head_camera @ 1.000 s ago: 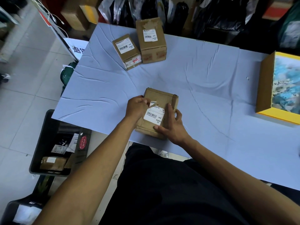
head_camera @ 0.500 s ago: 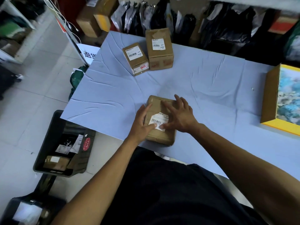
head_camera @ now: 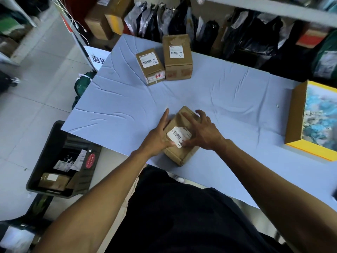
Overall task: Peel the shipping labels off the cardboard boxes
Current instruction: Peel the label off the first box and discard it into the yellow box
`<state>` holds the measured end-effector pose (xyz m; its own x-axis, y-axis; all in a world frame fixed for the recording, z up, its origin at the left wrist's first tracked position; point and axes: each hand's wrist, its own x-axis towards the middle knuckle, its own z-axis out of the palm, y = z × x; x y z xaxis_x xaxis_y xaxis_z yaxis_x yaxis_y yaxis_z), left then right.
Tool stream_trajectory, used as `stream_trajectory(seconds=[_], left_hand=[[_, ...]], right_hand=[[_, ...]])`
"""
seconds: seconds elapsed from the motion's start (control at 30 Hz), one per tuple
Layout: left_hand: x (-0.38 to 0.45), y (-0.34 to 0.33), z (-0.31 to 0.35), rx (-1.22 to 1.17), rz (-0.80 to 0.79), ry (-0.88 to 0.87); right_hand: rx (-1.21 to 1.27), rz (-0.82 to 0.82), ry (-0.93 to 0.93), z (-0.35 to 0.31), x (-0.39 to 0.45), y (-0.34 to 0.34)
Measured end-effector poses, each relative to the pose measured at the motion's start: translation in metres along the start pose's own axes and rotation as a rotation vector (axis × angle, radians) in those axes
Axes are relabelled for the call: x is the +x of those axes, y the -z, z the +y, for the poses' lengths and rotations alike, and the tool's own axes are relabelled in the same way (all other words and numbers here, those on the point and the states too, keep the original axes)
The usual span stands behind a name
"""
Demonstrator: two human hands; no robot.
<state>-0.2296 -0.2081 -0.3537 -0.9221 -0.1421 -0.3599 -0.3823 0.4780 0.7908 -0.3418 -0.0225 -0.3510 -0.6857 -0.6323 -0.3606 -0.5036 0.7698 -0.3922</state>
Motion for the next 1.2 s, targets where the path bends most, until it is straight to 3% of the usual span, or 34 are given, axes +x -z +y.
stream_trajectory(seconds=[0.07,0.23,0.33,0.43,0.53,0.67,0.83,0.97,1.2], left_hand=[[0.001,0.000,0.004,0.039,0.007,-0.001],[-0.016,-0.031,0.009,0.047,0.347,0.141],[-0.021,-0.039,0.005,-0.042,0.381,0.161],[-0.014,-0.028,0.005,-0.057,0.390,0.133],[-0.005,-0.012,0.009,-0.025,0.279,0.065],[0.003,-0.002,0.024,0.099,0.095,0.016],[-0.010,-0.020,0.028,0.207,0.149,0.075],[-0.022,-0.030,0.021,0.143,0.205,0.103],[0.031,0.001,0.035,0.101,0.142,0.015]], right_hand=[[-0.016,-0.064,0.000,0.002,0.003,0.003],[0.036,-0.053,-0.071,-0.002,0.002,0.001],[0.066,-0.013,-0.125,-0.007,-0.004,-0.003],[0.079,0.054,-0.220,-0.015,-0.009,-0.008],[-0.076,0.111,-0.131,-0.010,-0.004,-0.003],[-0.234,-0.064,0.062,0.004,0.007,0.009],[-0.162,0.020,-0.072,0.005,-0.004,0.005],[-0.215,0.057,-0.173,0.000,-0.012,0.000],[0.133,0.027,-0.171,0.011,-0.031,-0.002]])
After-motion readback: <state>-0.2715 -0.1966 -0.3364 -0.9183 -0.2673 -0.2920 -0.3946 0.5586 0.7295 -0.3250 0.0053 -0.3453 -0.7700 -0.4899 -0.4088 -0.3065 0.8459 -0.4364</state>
